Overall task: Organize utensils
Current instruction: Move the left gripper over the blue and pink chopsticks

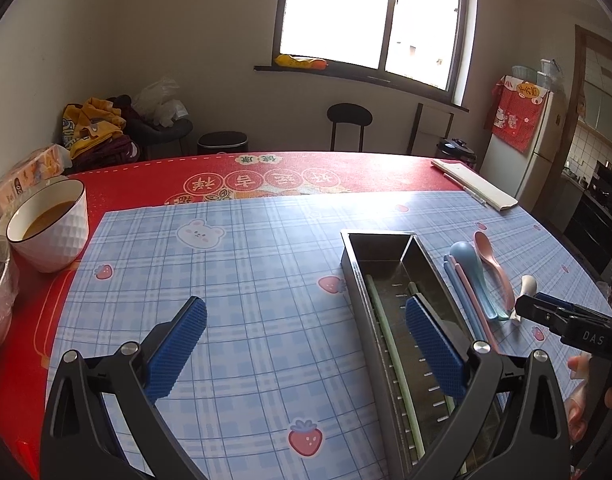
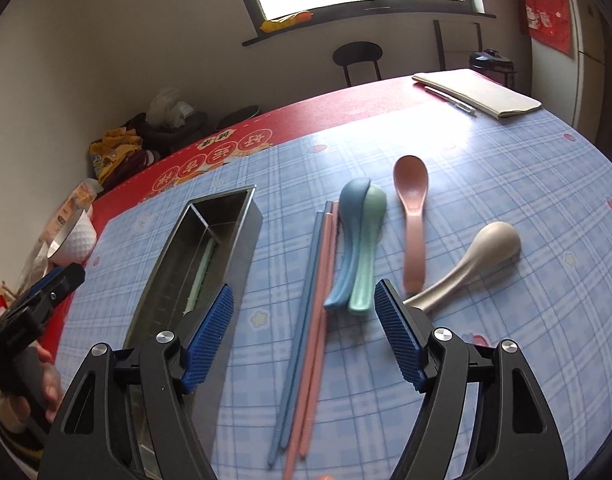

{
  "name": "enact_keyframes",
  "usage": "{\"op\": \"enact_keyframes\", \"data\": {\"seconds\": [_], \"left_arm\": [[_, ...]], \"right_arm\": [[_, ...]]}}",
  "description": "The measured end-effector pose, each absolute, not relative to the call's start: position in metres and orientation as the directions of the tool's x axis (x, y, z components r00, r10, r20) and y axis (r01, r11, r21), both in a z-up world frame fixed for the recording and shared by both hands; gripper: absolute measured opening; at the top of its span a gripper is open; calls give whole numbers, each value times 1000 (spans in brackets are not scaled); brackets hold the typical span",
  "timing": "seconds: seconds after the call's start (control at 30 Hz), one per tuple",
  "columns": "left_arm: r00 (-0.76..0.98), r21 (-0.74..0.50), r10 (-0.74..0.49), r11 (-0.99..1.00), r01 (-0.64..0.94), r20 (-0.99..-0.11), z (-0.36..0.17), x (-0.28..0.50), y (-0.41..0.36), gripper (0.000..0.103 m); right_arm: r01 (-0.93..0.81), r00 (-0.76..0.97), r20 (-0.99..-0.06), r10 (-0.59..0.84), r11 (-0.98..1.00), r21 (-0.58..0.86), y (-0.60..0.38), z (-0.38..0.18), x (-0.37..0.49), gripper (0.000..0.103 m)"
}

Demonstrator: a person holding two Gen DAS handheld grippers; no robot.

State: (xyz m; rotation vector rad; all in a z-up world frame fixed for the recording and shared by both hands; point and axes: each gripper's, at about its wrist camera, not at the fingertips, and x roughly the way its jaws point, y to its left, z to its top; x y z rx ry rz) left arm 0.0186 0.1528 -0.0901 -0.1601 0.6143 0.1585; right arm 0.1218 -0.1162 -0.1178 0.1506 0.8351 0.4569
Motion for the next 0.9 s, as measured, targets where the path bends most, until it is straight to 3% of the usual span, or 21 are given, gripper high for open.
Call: {"op": "enact_keyframes", "data": {"seconds": [0.07, 0.13, 0.33, 0.67, 0.77, 0.9], "left_arm": [[807, -114, 93, 974, -195, -583, -89, 20, 151, 97], [803, -120, 91, 973, -198, -589, -87, 21, 148, 97], [801, -43, 105, 986, -161, -589, -75, 26, 115, 97], [733, 2, 21, 1000, -27, -680, -78, 57, 38, 96], [702, 24, 23, 1000, -9, -711, -82, 68, 18, 88], [662, 30, 21, 1000, 2, -749, -87, 83, -1, 73]], "right_arm": [[-317, 610, -669, 425, 905, 285, -135, -119, 122, 75], [-300, 628, -666, 402, 915, 270, -152, -120, 124, 86], [-253, 677, -630, 379, 925, 284, -195, -122, 132, 87], [-247, 726, -581, 369, 928, 281, -221, -121, 140, 88], [-271, 725, -554, 410, 909, 318, -225, -119, 140, 88], [-256, 700, -606, 378, 925, 281, -223, -123, 147, 88]]}}
